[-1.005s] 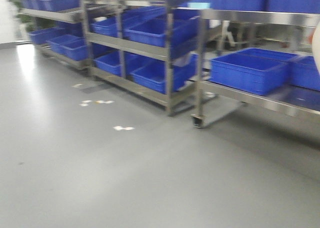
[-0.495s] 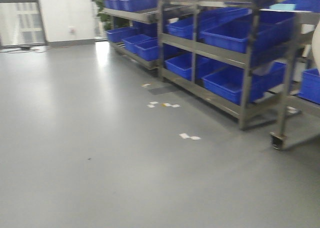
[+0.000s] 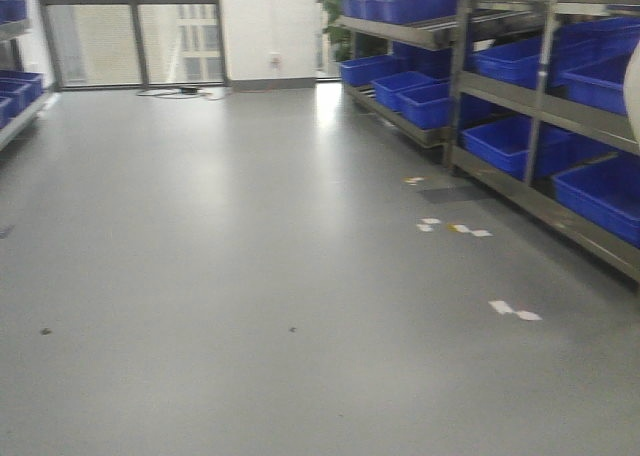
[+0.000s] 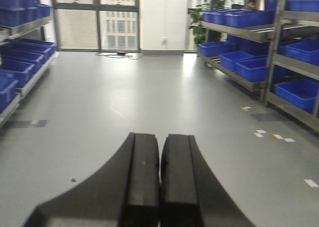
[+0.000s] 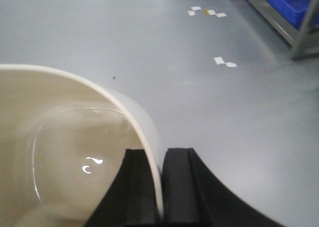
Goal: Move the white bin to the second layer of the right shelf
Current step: 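Drive along the yellow-lined aisle past the crate shelves, then drive toward the windows while the right gripper holds the bin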
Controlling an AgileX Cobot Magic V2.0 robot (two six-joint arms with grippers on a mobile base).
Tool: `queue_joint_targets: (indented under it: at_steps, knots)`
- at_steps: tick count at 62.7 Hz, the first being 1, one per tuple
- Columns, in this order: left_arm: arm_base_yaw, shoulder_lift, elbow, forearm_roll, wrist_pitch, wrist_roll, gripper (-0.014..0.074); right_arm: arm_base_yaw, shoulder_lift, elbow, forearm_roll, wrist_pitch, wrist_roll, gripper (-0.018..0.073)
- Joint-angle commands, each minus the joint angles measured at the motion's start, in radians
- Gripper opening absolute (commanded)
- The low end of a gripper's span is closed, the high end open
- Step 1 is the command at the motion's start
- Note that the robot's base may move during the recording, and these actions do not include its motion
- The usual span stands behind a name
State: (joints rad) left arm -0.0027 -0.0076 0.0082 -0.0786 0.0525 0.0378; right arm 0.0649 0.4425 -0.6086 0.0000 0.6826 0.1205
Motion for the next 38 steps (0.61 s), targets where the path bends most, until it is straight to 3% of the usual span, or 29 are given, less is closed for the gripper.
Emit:
queue_joint_targets:
  at_steps: [1, 38]
  knots:
    - [0.001, -0.016, 0.027, -0.007, -0.081, -0.004, 0.0085, -0.007, 0.003, -0.028, 0.005, -0.092, -0.001, 0.0049]
    - [0.001, -0.016, 0.027, -0.007, -0.081, -0.004, 0.0085, -0.007, 0.003, -0.028, 0.005, -0.092, -0.001, 0.0049]
